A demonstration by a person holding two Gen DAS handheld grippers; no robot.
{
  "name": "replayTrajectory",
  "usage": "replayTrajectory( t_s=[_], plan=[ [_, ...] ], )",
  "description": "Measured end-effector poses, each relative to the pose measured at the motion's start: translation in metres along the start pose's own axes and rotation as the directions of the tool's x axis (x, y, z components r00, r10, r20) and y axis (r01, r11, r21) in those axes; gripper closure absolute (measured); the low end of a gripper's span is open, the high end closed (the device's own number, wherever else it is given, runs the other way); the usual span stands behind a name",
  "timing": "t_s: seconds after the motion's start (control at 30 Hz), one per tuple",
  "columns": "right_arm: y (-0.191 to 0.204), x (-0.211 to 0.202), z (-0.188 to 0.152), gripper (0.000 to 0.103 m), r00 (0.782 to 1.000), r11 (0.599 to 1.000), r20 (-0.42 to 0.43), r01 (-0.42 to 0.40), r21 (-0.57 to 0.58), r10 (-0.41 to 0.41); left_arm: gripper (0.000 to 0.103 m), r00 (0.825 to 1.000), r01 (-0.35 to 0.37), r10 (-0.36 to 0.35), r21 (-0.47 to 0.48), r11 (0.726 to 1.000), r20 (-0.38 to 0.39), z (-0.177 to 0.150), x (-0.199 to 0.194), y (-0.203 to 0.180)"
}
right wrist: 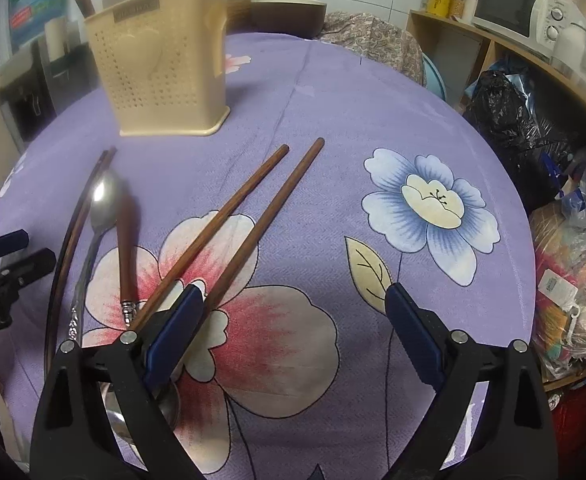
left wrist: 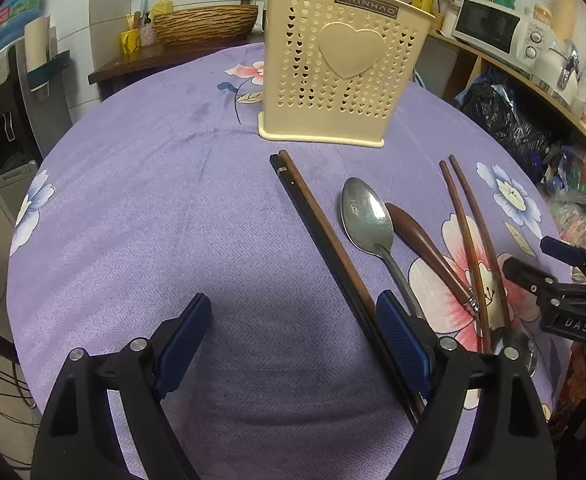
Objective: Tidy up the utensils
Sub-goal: 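Position the right tool over a brown chopstick while the left tool approaches a black chopstick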
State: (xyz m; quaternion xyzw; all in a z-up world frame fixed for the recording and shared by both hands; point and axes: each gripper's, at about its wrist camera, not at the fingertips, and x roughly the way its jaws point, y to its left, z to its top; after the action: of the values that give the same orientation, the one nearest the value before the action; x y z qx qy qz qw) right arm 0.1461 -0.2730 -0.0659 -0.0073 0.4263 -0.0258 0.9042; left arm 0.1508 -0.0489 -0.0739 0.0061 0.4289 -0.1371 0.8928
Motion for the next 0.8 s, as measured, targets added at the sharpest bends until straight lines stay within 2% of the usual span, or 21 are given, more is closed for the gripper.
replayTrajectory(
  t_s=[0.17,0.33,0.57,0.8],
  plan=[
    [0.007,-0.003,0.001,0.012,1.0,1.0,0.018,-0.023,-0.005,0.023,0.019,0.998,-0.056,0.056,0.052,0.997,-0.011,-0.002,0.002,-0.008],
    [0.009,-0.004,0.001,0.012,0.999,1.0,0.022,-0.029,-0.006,0.03,0.018,0.997,-0.077,0.078,0.062,0.995,-0.014,-0.003,-0.001,-0.008],
    [0.015,-0.002,0.001,0.012,0.999,0.999,0.021,-0.033,-0.01,0.033,0.017,0.995,-0.092,0.094,0.084,0.992,-0.02,0.007,0.008,-0.014],
    [0.003,0.002,0.0,0.012,1.0,1.0,0.009,-0.006,0.012,0.006,0.017,0.996,-0.084,0.085,0.047,0.995,-0.036,0.002,0.005,0.002]
  ],
)
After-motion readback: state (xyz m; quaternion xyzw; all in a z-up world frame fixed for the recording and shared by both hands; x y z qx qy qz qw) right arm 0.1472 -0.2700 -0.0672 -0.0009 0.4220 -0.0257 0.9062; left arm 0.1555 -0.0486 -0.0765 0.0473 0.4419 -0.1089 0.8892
